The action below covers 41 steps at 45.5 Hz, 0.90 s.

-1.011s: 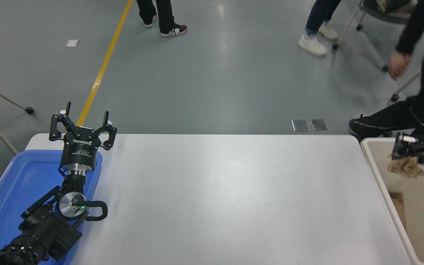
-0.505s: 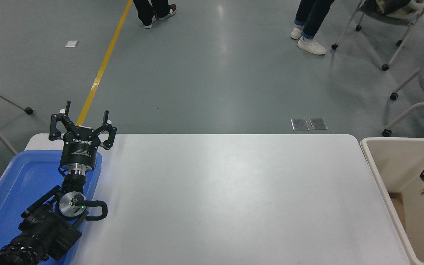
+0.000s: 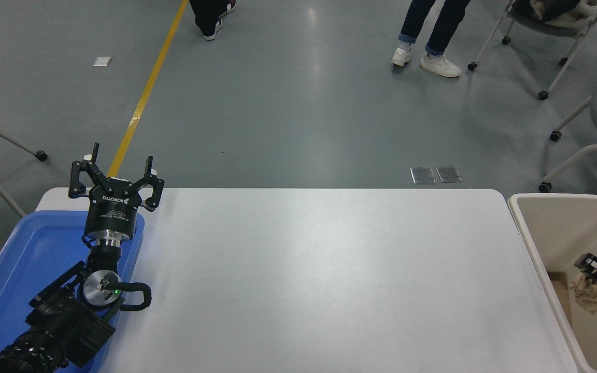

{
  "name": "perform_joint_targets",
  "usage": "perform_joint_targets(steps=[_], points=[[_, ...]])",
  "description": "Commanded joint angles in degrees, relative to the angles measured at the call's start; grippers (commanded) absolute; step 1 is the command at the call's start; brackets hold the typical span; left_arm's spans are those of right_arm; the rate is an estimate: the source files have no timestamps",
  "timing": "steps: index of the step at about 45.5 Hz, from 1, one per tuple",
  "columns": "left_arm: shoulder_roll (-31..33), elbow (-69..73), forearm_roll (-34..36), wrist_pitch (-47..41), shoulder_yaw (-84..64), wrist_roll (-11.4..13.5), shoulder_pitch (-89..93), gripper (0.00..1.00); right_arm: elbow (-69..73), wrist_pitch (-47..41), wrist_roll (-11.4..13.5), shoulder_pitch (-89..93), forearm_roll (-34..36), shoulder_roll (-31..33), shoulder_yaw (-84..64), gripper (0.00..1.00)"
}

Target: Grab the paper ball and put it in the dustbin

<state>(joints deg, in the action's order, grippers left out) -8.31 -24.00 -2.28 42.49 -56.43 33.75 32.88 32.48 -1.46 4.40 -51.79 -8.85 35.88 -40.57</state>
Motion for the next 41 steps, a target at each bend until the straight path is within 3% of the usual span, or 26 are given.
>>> perform_joint_targets(steps=[1, 7, 18, 28, 34, 41], points=[[0.04, 0.0, 0.0, -0.04, 0.0, 0.0, 0.0, 0.99, 0.12, 0.05, 0.0, -1.12, 0.15, 0.24, 0.4, 1.0], [-0.04, 0.0, 0.0, -0.04, 0.0, 0.0, 0.0, 0.99, 4.94, -0.04, 0.0, -5.68, 0.24, 1.38, 0.4, 1.0], [0.04, 0.0, 0.0, -0.04, 0.0, 0.0, 0.0, 0.99, 28.05, -0.48, 0.0, -20.88, 1.03, 12.54, -1.0, 1.0], [0.04, 0.0, 0.0, 0.05, 0.0, 0.0, 0.0, 0.99, 46.6, -5.22, -0.18, -39.15, 0.94, 13.69, -12.94, 1.0], [0.04, 0.0, 0.0, 0.05, 0.0, 0.0, 0.0, 0.99, 57.67, -13.21, -0.18, -55.85, 0.86, 13.43, -26.12, 1.0], [0.04, 0.0, 0.0, 0.05, 0.0, 0.0, 0.0, 0.99, 66.39, -28.75, -0.18, -75.71, 0.94, 11.41, -36.76, 1.0]])
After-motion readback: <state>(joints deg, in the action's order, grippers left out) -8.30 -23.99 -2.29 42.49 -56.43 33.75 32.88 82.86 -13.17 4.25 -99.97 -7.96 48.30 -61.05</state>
